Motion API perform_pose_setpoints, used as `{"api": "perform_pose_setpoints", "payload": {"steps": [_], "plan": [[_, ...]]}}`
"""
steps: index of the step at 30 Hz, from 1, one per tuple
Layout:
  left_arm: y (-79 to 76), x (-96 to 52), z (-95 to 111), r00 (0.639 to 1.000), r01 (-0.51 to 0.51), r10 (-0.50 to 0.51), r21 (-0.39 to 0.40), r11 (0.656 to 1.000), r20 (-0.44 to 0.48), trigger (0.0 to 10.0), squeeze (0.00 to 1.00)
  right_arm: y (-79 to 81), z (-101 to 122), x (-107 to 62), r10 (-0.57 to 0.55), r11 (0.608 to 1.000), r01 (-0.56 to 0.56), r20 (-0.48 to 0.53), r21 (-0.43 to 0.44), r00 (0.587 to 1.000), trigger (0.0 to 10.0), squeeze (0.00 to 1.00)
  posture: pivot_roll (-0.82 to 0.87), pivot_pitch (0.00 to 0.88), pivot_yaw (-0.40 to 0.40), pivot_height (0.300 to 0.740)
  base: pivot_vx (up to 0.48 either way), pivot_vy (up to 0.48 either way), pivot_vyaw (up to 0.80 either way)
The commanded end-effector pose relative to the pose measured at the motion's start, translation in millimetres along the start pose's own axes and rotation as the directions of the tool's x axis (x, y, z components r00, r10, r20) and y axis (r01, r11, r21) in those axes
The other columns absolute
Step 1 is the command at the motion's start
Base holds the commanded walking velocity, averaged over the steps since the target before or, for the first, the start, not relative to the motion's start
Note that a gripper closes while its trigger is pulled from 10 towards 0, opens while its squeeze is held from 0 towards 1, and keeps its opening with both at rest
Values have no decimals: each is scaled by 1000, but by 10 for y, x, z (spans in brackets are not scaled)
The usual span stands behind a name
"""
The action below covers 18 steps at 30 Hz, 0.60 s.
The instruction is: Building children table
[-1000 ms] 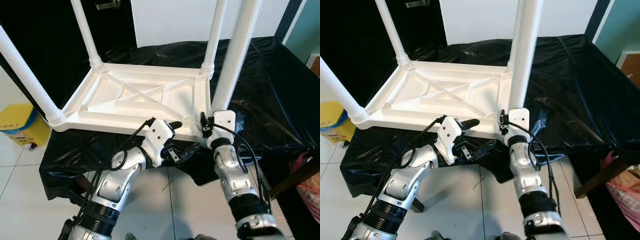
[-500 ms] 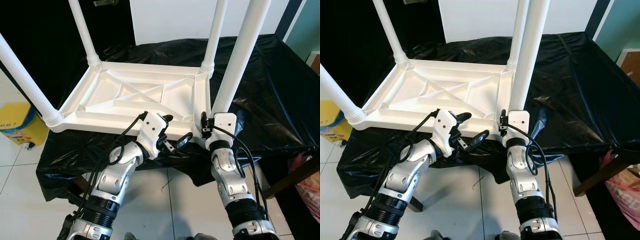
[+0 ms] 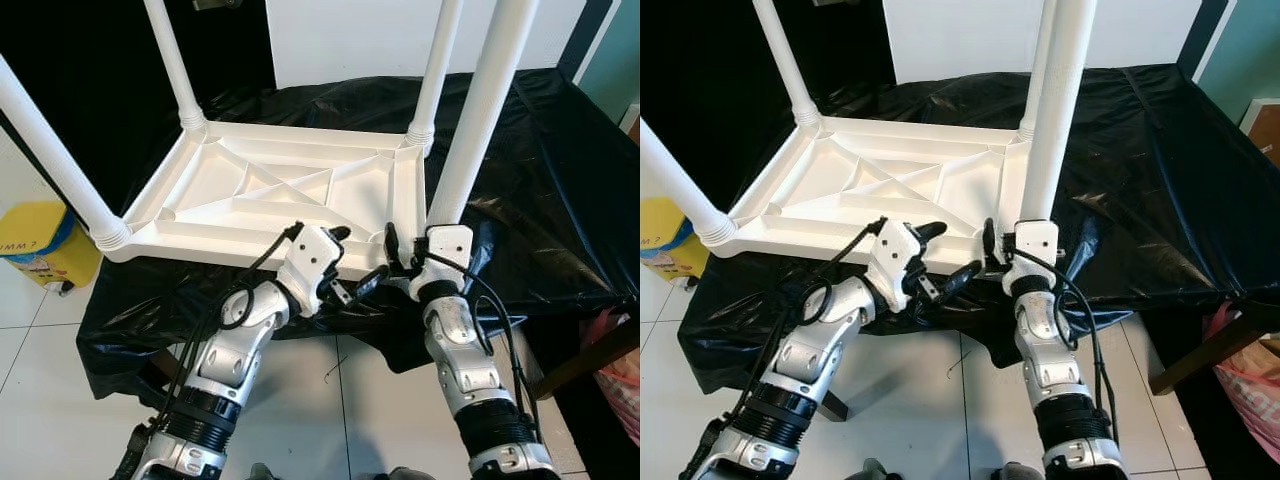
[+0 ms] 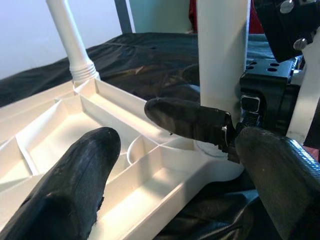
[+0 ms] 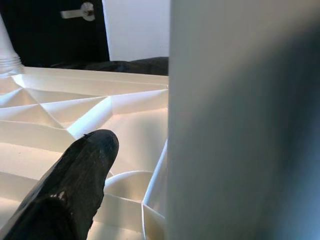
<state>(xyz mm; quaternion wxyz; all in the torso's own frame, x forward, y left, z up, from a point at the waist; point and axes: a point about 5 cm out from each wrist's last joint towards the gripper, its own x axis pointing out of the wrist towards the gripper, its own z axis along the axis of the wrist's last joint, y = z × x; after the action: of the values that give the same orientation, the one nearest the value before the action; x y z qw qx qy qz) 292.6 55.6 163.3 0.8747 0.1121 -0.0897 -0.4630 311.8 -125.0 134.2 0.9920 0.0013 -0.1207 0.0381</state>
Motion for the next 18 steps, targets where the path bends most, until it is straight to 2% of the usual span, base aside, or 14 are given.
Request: {"api": "perform_pose_setpoints", "payload": {"steps": [1, 2, 4, 13, 15, 16, 18], "plan": [[1, -5, -47, 998, -60, 60, 6, 998, -16, 10000, 0, 2, -3, -23, 9, 1000, -9, 5, 7, 1000, 10000, 1000, -41, 23, 7, 740, 0, 0, 0], [-11, -6, -56, 998, -63, 63, 15, 998, -14, 10000, 0, -26, 4, -38, 20, 1000, -20, 9, 6, 1000, 10000, 0, -40, 22, 4, 740, 0, 0, 0], [-32, -19, -75, 997, -81, 81, 17, 997, -2, 10000, 0, -99, -5, -98, 39, 999, -39, 10, -5, 999, 10000, 0, -33, 27, -6, 740, 0, 0, 0], [-68, -91, -91, 998, -56, 57, -33, 998, 14, 10000, 0, -223, -59, -194, 104, 994, -105, -15, -32, 994, 10000, 0, -23, 29, -15, 740, 0, 0, 0], [-112, -132, -99, 1000, -16, 16, -43, 999, 6, 10000, 0, -280, -82, -219, 188, 981, -189, -34, -36, 982, 10000, 0, -21, 36, -13, 740, 0, 0, 0], [-112, -132, -99, 1000, -16, 16, -43, 999, 6, 10000, 0, -280, -82, -219, 188, 981, -189, -34, -36, 982, 10000, 0, -21, 36, -13, 740, 0, 0, 0], [-149, -150, -109, 1000, 24, -24, -43, 999, -4, 10000, 0, -303, -86, -207, 290, 955, -293, -53, -43, 955, 10000, 0, -30, 49, -3, 740, 0, 0, 0]]}}
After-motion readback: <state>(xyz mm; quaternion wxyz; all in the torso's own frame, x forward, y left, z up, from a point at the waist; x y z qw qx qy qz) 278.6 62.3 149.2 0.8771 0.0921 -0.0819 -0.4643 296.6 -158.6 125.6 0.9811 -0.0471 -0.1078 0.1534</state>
